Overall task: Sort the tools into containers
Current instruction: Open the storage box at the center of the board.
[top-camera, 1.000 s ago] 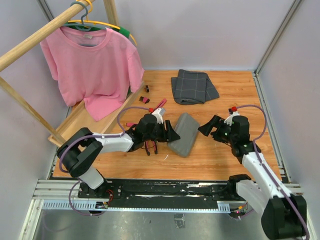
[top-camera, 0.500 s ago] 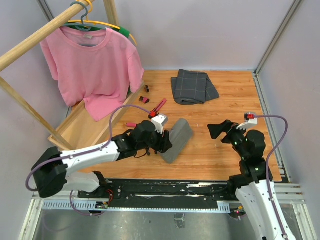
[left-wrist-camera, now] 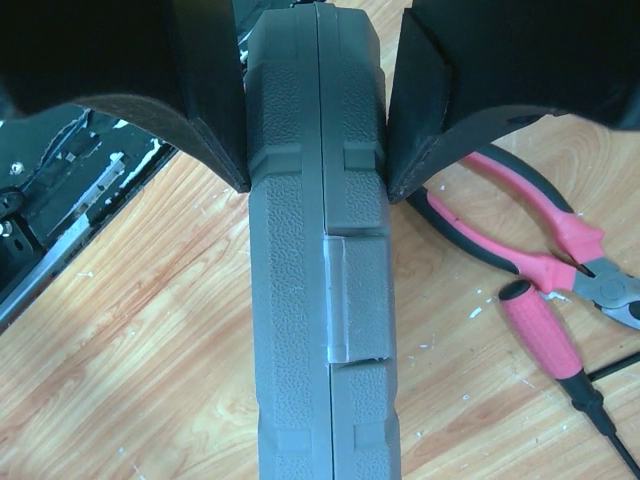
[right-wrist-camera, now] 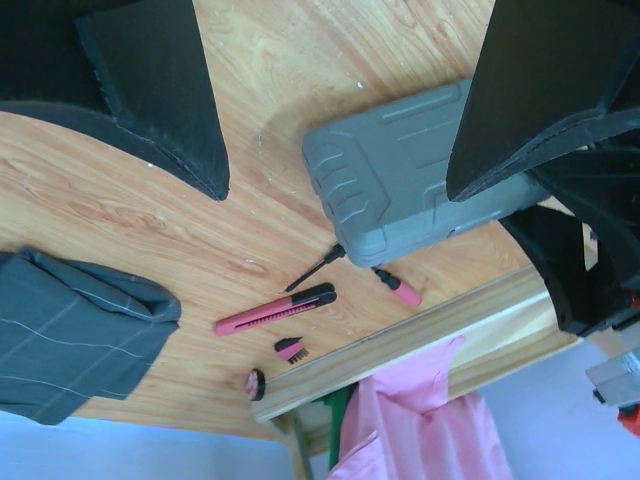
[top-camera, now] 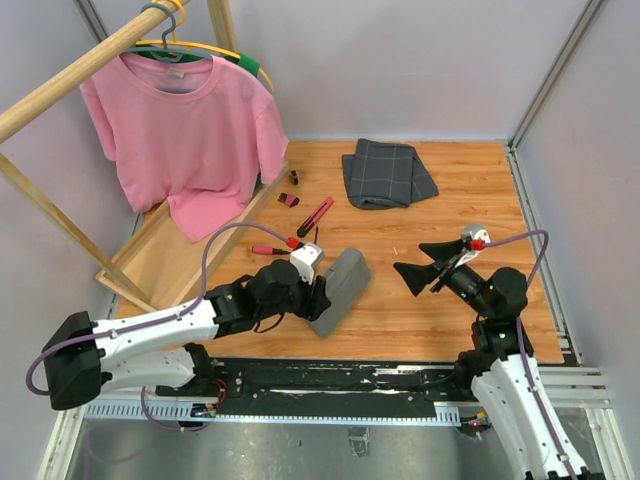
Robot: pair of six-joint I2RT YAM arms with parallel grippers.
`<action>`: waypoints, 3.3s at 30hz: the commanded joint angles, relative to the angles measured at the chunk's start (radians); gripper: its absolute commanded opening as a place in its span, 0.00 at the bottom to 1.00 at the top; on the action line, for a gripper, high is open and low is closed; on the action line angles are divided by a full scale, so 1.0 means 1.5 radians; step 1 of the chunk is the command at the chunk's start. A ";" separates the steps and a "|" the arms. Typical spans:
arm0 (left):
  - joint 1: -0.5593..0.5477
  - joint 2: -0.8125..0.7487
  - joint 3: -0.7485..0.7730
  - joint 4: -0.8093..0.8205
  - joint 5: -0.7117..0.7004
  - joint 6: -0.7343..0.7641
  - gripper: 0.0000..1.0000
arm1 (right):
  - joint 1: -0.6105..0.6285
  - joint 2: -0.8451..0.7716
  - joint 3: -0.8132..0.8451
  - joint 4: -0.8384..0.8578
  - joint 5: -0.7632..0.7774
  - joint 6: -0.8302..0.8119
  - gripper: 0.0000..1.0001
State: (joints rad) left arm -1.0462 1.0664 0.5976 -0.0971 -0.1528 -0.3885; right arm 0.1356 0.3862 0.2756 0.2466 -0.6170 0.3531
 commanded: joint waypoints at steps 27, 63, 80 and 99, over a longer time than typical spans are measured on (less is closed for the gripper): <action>-0.014 -0.228 0.026 -0.067 0.179 0.591 0.00 | 0.363 0.187 0.265 -0.246 -0.159 -0.681 0.89; -0.013 -0.216 0.027 -0.059 0.123 0.735 0.09 | 0.520 0.471 0.432 -0.462 0.167 -0.733 0.40; -0.014 -0.344 -0.015 0.001 0.170 0.652 0.86 | 0.522 0.312 0.352 -0.379 0.108 -0.745 0.01; -0.014 -0.377 -0.036 0.014 0.299 0.635 0.76 | 0.522 0.204 0.324 -0.279 0.033 -0.669 0.01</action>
State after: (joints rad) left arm -1.0580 0.4911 0.5434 -0.1188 0.2626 0.5568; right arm 0.9073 0.6918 0.7357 -0.2657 -0.5205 -0.6800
